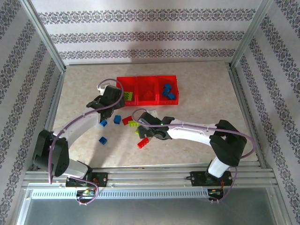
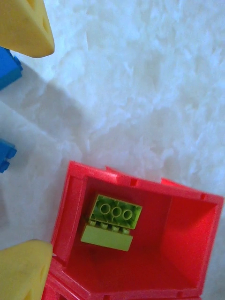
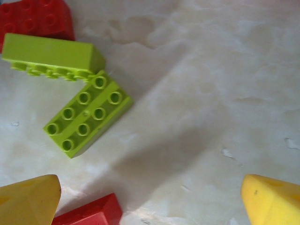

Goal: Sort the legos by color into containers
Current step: Pick up the lego from the bottom-center of the table.

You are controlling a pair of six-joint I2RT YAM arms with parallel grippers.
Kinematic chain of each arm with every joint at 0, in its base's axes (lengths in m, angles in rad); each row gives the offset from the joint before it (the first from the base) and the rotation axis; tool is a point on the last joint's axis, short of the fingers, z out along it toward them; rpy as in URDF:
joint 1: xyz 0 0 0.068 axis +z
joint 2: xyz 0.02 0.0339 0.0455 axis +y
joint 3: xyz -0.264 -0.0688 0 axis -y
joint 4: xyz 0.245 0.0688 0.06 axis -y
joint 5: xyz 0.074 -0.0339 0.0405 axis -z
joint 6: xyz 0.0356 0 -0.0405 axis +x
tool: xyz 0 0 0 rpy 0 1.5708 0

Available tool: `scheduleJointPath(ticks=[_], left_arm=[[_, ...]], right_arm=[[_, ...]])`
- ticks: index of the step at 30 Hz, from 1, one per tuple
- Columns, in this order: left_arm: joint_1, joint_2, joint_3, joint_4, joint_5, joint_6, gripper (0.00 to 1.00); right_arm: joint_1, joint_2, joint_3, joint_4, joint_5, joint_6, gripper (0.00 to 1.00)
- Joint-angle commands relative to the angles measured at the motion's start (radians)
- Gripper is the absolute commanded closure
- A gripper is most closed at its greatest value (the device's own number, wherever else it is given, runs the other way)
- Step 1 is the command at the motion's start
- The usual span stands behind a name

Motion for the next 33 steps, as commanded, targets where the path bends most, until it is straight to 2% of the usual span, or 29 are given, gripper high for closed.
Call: scheduleJointPath(ticks=[1, 6, 11, 23, 33], left_arm=[[0.016, -0.082, -0.050, 0.062, -0.093, -0.020, 0.00], [0.025, -0.171, -0.120, 0.083, -0.139, -0.029, 0.00], [0.037, -0.222, -0.171, 0.113, -0.139, -0.036, 0.00], [0.054, -0.211, -0.186, 0.127, -0.103, -0.052, 0.00], [0.065, -0.208, -0.188, 0.132, -0.092, -0.058, 0.00]], right_arm=[[0.018, 0.039, 0.043, -0.031, -0.030, 0.013, 0.02], [0.032, 0.092, 0.082, -0.052, -0.065, 0.002, 0.02], [0.043, 0.137, 0.107, -0.077, -0.096, -0.003, 0.02], [0.060, 0.232, 0.168, -0.146, -0.120, -0.026, 0.02], [0.071, 0.233, 0.149, -0.218, -0.106, -0.020, 0.02]])
